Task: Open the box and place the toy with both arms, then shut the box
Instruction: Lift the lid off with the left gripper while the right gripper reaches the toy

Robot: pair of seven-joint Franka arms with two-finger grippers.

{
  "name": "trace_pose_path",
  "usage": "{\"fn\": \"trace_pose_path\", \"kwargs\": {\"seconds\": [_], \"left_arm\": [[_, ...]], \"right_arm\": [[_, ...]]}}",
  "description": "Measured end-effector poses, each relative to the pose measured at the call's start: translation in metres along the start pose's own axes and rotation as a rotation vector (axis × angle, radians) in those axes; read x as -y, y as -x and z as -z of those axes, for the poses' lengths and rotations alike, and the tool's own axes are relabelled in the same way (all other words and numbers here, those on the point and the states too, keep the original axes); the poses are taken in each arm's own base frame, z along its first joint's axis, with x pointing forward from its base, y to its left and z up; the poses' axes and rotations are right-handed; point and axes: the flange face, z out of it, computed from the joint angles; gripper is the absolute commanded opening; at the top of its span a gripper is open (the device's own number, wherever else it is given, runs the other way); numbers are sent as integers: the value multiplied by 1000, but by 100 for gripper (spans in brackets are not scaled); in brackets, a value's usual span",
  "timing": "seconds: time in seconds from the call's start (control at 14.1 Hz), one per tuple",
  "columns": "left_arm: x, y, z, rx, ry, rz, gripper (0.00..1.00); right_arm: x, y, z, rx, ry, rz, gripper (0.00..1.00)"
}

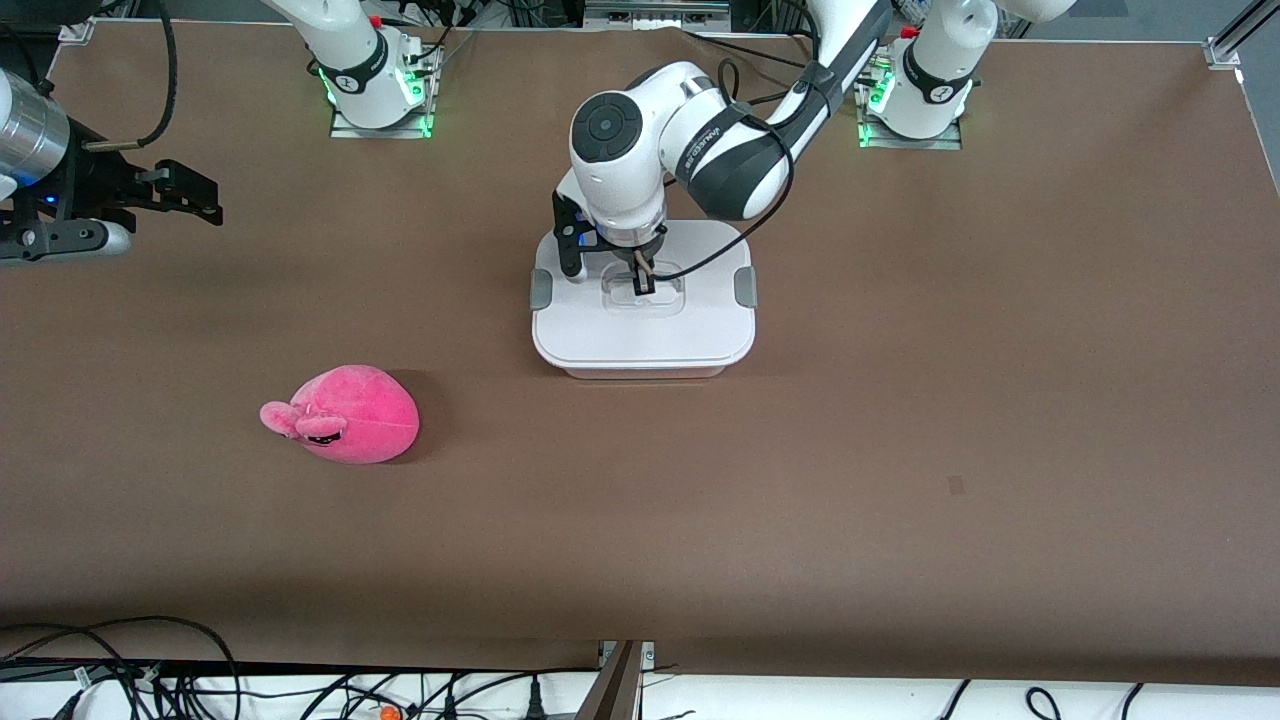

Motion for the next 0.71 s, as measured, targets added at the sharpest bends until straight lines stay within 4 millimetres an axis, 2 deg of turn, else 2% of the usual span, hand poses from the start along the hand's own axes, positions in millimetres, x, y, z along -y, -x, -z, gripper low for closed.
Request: {"fn": "trace_pose_path", "kwargs": {"seconds": [0.42,0.71], "left_arm": [[0,1,8,-3,-21,-4,0],[2,4,21,-18,-33,2,0]], "right_arm": [[0,-19,-25,-10,3,0,100],[3,-36,-69,-42,-22,-2,100]]}}
